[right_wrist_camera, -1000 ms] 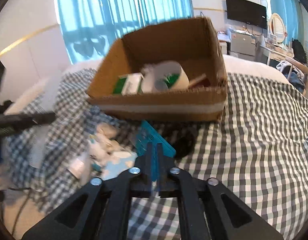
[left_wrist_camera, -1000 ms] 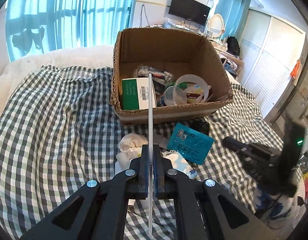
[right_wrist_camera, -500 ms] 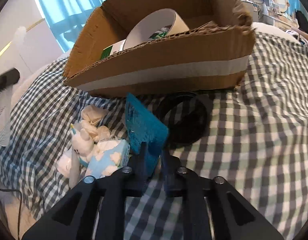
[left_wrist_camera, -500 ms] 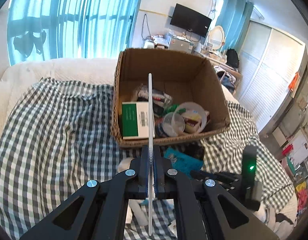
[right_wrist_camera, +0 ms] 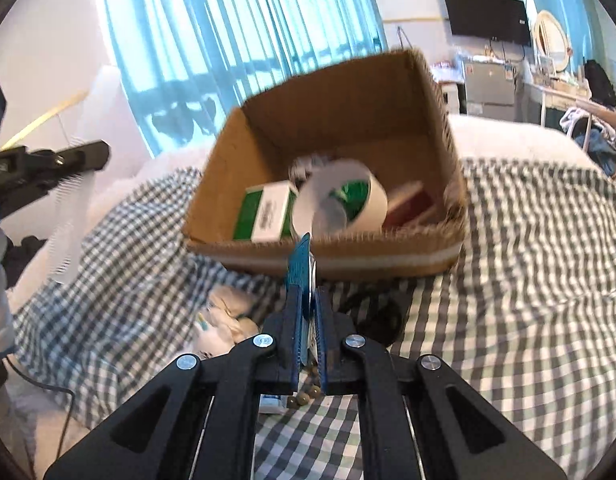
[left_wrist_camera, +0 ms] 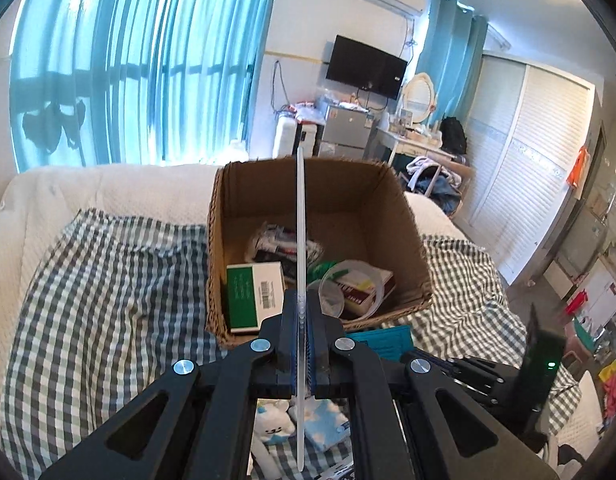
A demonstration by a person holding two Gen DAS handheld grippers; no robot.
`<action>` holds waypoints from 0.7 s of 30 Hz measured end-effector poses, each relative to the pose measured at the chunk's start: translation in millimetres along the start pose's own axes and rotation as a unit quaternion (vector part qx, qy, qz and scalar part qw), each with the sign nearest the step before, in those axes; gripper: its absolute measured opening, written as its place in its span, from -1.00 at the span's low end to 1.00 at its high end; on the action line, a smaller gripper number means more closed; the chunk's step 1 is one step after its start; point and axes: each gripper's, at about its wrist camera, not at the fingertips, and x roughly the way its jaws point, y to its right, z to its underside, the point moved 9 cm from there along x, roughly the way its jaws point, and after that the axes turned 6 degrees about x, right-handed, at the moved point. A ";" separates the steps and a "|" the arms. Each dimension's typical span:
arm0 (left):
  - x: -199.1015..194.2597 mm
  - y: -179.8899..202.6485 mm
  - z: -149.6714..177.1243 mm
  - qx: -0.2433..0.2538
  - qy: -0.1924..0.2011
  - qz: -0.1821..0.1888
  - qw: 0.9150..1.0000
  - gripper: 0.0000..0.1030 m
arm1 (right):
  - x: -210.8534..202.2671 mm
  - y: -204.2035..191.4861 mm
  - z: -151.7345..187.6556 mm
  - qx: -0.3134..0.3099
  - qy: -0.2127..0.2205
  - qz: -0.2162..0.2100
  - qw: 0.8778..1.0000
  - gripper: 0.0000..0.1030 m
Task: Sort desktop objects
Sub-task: 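Carry the comb and teal card over the box and release both inside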
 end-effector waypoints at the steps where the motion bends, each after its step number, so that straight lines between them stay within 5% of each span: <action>1: -2.4 1.5 -3.1 0.002 0.004 0.000 1.000 -0.94 | -6.9 -2.0 -4.9 -0.003 0.008 0.001 1.000 -0.90; 21: 12.6 10.2 -49.5 0.023 0.032 0.006 0.999 -0.94 | -80.9 -9.5 -110.9 -0.028 0.141 0.002 0.990 -0.90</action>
